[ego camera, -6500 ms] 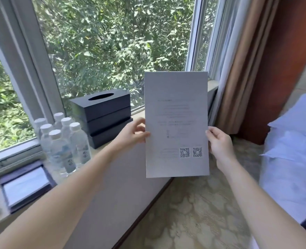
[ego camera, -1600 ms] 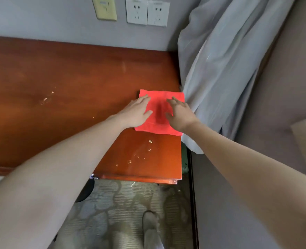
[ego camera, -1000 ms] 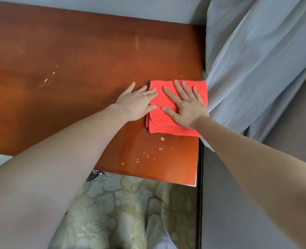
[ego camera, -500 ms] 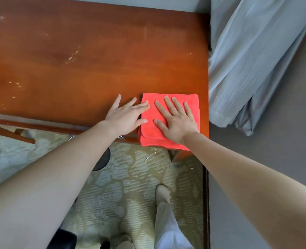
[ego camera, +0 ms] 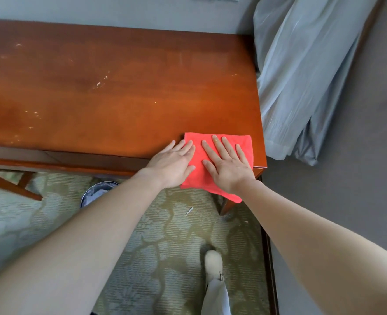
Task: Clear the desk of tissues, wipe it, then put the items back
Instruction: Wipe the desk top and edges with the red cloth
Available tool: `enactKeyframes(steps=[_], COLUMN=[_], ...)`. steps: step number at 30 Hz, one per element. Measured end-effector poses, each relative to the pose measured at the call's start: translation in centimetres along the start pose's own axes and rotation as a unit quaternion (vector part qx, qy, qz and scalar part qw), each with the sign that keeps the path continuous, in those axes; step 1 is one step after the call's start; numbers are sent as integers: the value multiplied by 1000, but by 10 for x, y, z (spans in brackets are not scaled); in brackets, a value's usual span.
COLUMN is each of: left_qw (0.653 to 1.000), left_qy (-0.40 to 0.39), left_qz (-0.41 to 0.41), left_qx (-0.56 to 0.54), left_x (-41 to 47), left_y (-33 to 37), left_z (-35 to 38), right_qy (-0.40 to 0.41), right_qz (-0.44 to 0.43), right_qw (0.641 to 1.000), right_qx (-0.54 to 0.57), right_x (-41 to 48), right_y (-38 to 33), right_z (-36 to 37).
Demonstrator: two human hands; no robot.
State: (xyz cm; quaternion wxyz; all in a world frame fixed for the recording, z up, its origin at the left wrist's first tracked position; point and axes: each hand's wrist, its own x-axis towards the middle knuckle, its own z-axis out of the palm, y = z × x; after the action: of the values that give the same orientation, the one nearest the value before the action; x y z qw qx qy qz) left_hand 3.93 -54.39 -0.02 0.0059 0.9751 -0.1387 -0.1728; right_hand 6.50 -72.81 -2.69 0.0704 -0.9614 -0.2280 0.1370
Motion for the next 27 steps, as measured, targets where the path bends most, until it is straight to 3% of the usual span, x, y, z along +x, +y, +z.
enactKeyframes(steps=[13, 27], left_qw=[999, 999], left_qy=[-23, 21], left_qz=[22, -13], left_qx=[18, 34], left_x=[87, 231], left_y=[-15, -54], left_z=[-23, -69], right_qy=[7, 31], right_qz=[-2, -39], right_qw=[1000, 998], right_qx=[-11, -29], right_x=[70, 218], right_y=[56, 132], right_z=[-27, -79])
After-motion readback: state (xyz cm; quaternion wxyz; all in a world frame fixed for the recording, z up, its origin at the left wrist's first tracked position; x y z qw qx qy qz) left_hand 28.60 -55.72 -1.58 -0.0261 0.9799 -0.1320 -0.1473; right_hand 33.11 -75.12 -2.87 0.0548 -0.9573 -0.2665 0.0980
